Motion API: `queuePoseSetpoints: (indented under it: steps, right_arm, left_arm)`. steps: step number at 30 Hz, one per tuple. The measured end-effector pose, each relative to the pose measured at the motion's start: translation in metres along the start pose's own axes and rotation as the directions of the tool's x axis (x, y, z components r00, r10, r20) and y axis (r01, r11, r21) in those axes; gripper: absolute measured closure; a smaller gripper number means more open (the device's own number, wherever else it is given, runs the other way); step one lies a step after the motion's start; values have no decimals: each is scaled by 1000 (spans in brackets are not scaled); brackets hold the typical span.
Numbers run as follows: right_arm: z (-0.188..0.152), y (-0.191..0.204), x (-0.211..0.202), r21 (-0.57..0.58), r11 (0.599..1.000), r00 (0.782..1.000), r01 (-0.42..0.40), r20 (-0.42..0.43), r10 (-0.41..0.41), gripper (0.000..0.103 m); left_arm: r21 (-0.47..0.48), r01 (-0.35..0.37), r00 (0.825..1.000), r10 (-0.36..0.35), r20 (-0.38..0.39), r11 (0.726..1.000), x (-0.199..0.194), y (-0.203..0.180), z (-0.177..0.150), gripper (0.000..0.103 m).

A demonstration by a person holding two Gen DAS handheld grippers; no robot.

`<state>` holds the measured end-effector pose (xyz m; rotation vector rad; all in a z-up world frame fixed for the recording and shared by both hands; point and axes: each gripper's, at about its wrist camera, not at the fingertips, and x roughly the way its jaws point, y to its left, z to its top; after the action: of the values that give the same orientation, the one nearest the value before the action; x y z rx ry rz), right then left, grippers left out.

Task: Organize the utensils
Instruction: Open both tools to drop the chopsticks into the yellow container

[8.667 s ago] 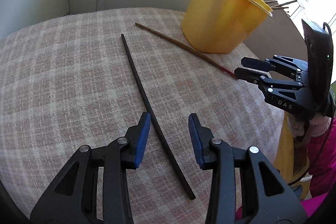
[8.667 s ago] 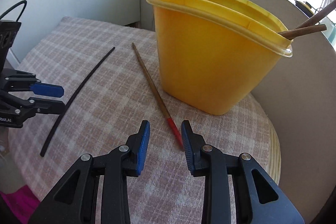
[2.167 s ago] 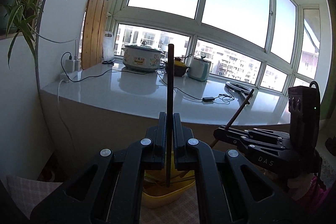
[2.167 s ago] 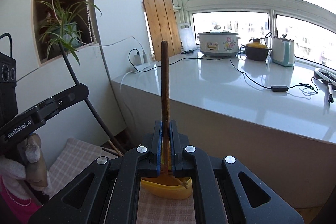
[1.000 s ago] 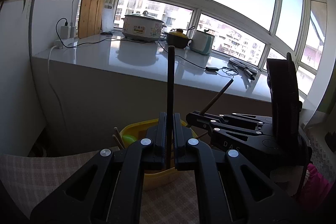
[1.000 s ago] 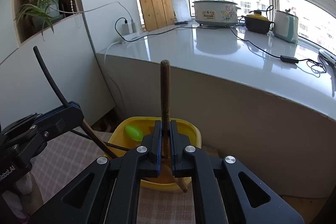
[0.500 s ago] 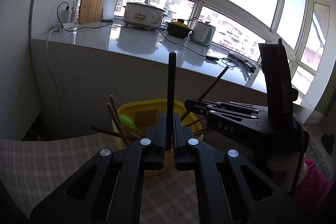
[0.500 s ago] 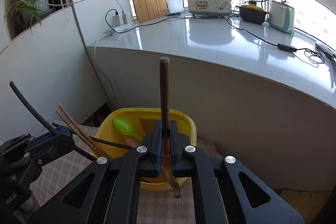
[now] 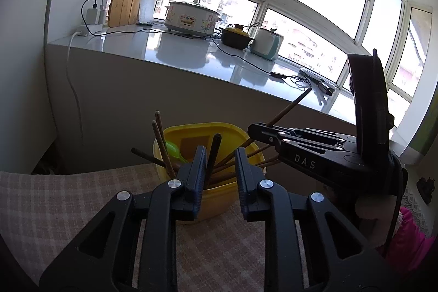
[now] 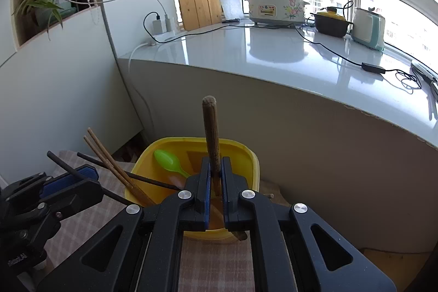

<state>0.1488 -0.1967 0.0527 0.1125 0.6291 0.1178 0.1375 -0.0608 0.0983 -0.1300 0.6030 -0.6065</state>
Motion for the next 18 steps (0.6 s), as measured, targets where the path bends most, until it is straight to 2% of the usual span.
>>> queuePoseSetpoints:
  steps: [3, 6, 9, 11, 13, 15, 18]
  right_arm:
    - [-2, 1, -2, -5, 1000, 1000, 4, 3, -4, 94]
    - [-3, 3, -5, -17, 1000, 1000, 3, 11, -2, 76]
    - [-4, 4, -8, -24, 1000, 1000, 11, 20, -10, 75]
    - [-4, 4, -10, -24, 1000, 1000, 12, 23, -11, 74]
    - [-4, 4, -11, -25, 1000, 1000, 15, 28, -14, 66]
    - [-6, 6, -13, -30, 999, 999, 21, 34, -20, 60]
    - [-7, 7, -16, -35, 999, 999, 28, 38, -26, 59]
  left_arm:
    - [2, -4, 1000, 4, 3, 1000, -4, 0, -2, 82]
    - [7, -6, 1000, 6, 5, 1000, -8, 0, -5, 71]
    - [13, -14, 1000, 14, 7, 1000, -12, 0, -8, 67]
    - [15, -22, 1000, 22, 9, 1000, -14, 1, -10, 56]
    - [17, -31, 999, 30, 14, 999, -17, 1, -11, 48]
    - [15, -36, 999, 36, 17, 999, -20, 2, -14, 45]
    - [17, -52, 999, 52, 12, 999, -22, 4, -18, 39]
